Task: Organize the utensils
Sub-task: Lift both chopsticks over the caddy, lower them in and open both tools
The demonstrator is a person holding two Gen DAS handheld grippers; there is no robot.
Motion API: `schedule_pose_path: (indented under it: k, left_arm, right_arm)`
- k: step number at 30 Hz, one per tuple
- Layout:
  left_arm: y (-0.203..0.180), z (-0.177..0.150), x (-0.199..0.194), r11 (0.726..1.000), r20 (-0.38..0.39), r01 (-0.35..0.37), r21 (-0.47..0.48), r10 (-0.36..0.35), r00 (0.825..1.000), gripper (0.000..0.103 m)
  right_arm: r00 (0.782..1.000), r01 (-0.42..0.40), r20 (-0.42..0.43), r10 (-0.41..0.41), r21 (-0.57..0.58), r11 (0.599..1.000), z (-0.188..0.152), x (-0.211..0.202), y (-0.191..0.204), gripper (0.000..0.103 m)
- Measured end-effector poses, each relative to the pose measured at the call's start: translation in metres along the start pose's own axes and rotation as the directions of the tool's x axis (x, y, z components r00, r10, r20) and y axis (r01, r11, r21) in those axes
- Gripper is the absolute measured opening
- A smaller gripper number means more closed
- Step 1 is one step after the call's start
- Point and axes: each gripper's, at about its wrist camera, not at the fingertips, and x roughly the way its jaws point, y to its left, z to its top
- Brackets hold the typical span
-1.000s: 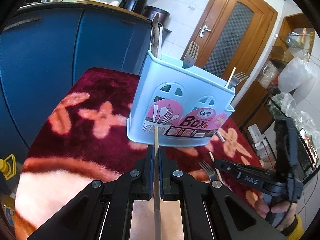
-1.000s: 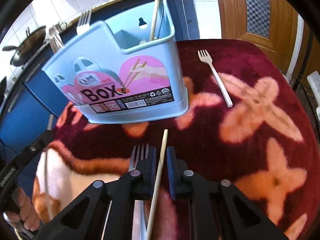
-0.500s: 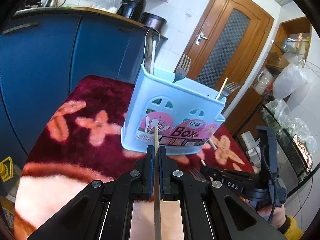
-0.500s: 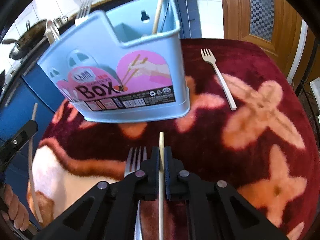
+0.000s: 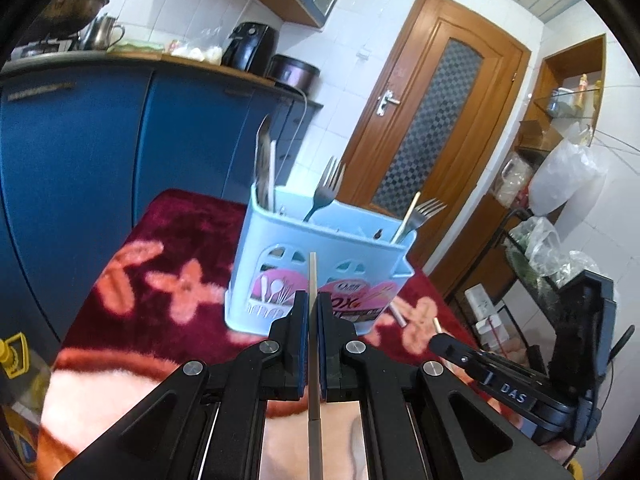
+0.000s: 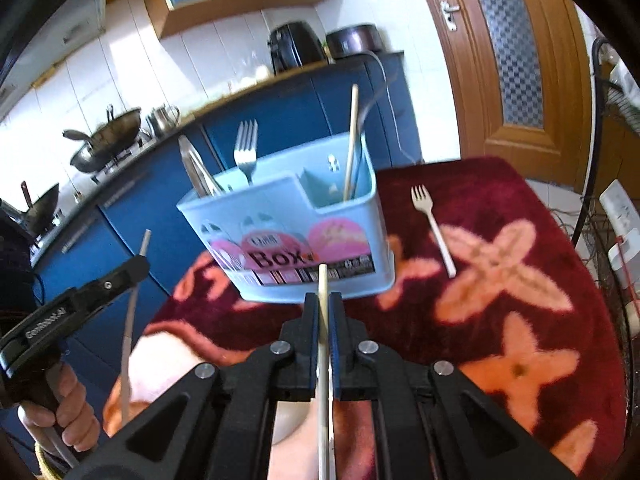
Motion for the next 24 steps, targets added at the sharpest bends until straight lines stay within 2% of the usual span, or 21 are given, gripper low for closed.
schedule_pose_path:
  k: [11,24]
  left_arm:
    - [-0.015,0.031,-0.009,0.999,0.075,0.001,0.035,-0.004,0.997,0.004]
    - [-0.025,0.083,0.008,0.998,0.171,-0.022,0.057,0.012,0.985,0.004]
  right_arm:
    - [0.99,-0.018,0.137,0.02,-0.011,1.0,0.027,-0.034,0.003,0.006]
    - [0.975,-0.036,0.217,0.048,-0.056,0.998,0.057,-0.034,0.013,0.006]
